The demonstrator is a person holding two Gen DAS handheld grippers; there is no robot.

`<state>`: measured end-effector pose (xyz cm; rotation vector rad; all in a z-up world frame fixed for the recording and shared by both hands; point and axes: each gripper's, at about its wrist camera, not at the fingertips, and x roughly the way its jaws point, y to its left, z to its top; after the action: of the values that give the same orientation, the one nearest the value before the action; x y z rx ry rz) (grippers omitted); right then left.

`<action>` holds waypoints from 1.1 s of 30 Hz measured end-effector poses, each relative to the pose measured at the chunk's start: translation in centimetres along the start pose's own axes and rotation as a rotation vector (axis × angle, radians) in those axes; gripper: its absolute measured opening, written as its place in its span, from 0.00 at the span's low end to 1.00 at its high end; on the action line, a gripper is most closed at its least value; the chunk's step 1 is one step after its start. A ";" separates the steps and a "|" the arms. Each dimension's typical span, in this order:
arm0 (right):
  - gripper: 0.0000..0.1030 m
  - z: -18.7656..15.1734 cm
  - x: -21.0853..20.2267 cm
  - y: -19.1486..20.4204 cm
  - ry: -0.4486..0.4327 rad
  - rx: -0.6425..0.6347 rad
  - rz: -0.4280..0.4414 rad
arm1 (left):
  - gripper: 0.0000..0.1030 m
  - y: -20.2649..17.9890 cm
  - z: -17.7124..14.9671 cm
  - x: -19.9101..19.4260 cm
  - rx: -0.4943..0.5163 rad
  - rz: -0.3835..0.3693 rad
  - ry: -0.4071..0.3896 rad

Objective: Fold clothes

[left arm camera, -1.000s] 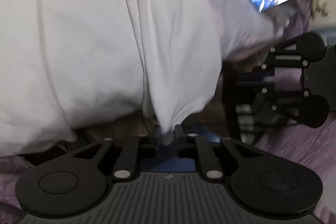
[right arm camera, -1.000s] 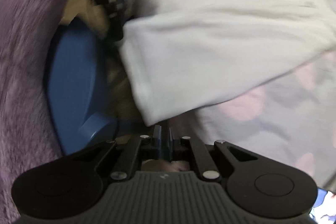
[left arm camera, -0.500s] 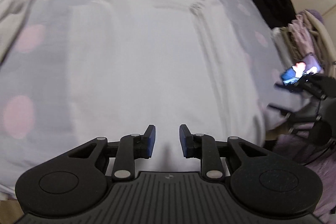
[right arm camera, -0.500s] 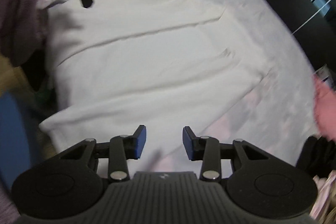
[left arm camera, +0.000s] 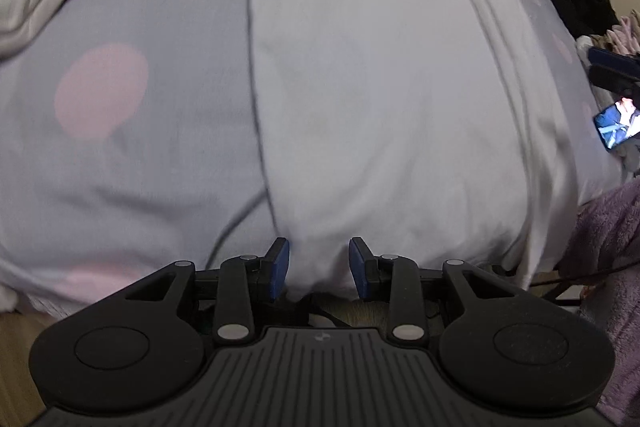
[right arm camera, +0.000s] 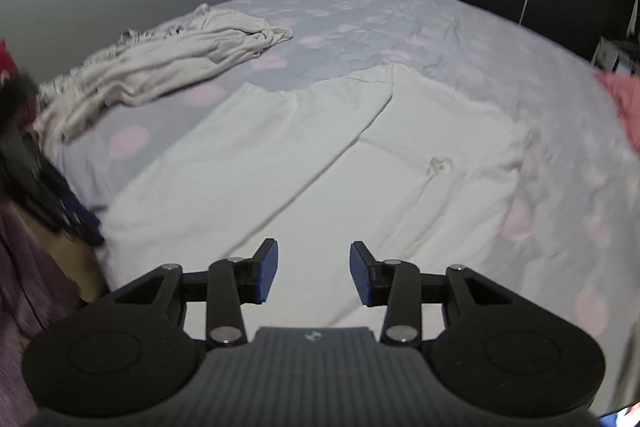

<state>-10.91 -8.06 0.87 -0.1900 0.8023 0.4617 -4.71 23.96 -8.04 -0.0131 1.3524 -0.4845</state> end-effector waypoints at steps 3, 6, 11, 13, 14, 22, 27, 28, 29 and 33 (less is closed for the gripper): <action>0.43 0.0 0.2 0.4 0.014 0.036 0.020 | 0.40 0.6 -0.6 0.6 -0.048 -0.036 -0.051; 0.43 -0.2 0.9 0.7 0.026 0.055 0.041 | 0.42 0.5 -0.8 0.7 -0.046 -0.046 -0.073; 0.43 -0.8 1.9 1.4 0.041 0.062 0.049 | 0.21 0.1 -1.1 0.3 -0.028 0.010 -0.097; 0.43 -1.0 2.0 1.4 0.046 0.067 0.044 | 0.11 -0.4 -1.3 0.3 -0.007 0.013 -0.109; 0.43 -1.2 2.0 1.3 0.053 0.074 0.041 | 0.06 -0.7 -1.4 0.1 0.009 0.015 -0.112; 0.43 -2.7 2.0 0.0 0.131 0.136 0.028 | 0.04 -4.2 0.3 -3.6 0.174 0.040 -0.074; 0.43 -3.5 2.0 -1.3 0.160 0.183 0.025 | 0.04 -9.2 2.9 -5.7 0.397 0.067 0.016; 0.43 -3.7 2.0 -1.7 0.167 0.197 0.024 | 0.04 -10.6 3.5 -5.6 0.445 0.070 0.036; 0.43 -3.9 2.0 -2.0 0.173 0.210 0.025 | 0.04 -11.7 3.8 -5.7 0.493 0.065 0.053; 0.43 -4.7 1.9 -3.2 0.181 0.252 0.021 | 0.04 -16.4 4.9 -4.7 0.672 0.039 0.133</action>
<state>-11.32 -11.80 -3.81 0.0112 1.0319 0.3626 -6.12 9.49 2.14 0.6052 1.2586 -0.8977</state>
